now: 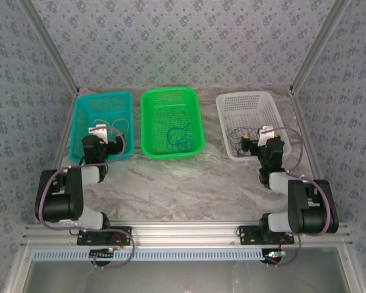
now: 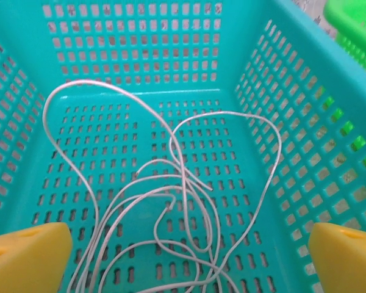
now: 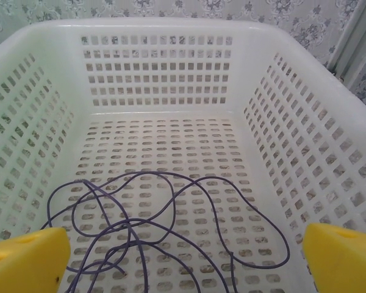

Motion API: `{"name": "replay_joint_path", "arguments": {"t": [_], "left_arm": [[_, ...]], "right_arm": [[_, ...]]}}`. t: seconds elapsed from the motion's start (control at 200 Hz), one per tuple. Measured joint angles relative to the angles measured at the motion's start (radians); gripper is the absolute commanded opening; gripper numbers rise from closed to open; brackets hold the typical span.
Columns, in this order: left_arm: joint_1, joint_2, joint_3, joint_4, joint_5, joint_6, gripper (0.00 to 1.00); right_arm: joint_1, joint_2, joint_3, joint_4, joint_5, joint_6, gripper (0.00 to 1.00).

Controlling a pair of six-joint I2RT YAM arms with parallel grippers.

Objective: Untangle the cables

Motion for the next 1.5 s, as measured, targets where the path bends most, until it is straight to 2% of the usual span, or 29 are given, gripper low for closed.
{"name": "replay_joint_path", "arguments": {"t": [0.19,0.565,1.499], "left_arm": [[-0.015,0.016,-0.014,0.074,-0.010,0.018,0.99],[-0.019,0.018,-0.017,0.090,-0.026,0.024,0.99],[-0.019,0.018,-0.017,0.087,-0.054,0.013,0.99]], "right_arm": [[-0.010,0.106,-0.004,0.127,-0.023,0.000,1.00],[-0.032,0.128,0.041,0.100,-0.053,0.017,1.00],[-0.025,0.128,0.044,0.091,-0.014,0.023,1.00]]}}
